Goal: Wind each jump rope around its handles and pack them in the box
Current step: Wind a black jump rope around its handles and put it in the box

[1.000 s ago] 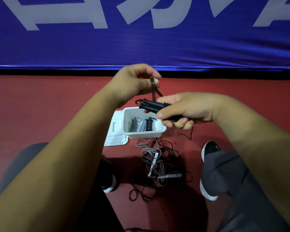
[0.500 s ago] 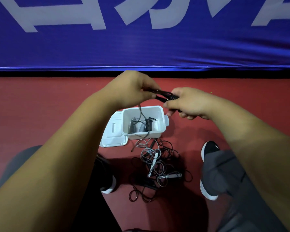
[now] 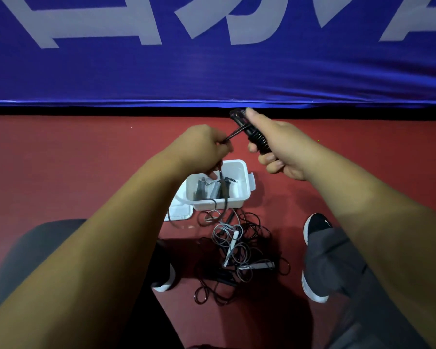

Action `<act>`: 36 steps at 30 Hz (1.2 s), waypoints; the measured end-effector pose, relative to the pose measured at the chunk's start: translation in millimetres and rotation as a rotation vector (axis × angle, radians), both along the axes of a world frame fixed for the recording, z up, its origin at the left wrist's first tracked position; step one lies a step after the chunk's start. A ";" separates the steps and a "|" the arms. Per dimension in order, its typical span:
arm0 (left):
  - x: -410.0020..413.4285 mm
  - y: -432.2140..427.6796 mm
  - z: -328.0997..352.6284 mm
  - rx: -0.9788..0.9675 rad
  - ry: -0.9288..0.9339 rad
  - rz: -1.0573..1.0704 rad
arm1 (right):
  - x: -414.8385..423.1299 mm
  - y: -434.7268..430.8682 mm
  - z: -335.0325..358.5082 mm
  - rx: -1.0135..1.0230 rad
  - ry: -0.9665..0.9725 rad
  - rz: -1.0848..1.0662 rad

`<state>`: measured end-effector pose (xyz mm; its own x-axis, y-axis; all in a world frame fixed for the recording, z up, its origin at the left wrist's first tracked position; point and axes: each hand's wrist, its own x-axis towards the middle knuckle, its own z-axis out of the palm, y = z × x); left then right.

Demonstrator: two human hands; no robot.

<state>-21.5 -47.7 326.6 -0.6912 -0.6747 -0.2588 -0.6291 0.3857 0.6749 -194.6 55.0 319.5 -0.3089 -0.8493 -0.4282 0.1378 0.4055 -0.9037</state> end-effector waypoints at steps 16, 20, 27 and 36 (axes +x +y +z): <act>5.8 -7.0 5.6 0.382 0.270 -0.241 | -18.7 2.8 9.8 -0.044 -0.115 -0.141; 6.9 -11.9 3.7 0.226 0.147 -0.181 | -17.2 6.9 12.1 -0.062 -0.136 -0.087; 4.3 -12.3 -2.9 0.099 0.014 -0.115 | -5.1 13.7 19.5 -0.113 -0.141 0.069; 3.7 -11.3 1.7 0.123 0.152 0.037 | 7.7 26.5 22.9 0.016 -0.060 0.452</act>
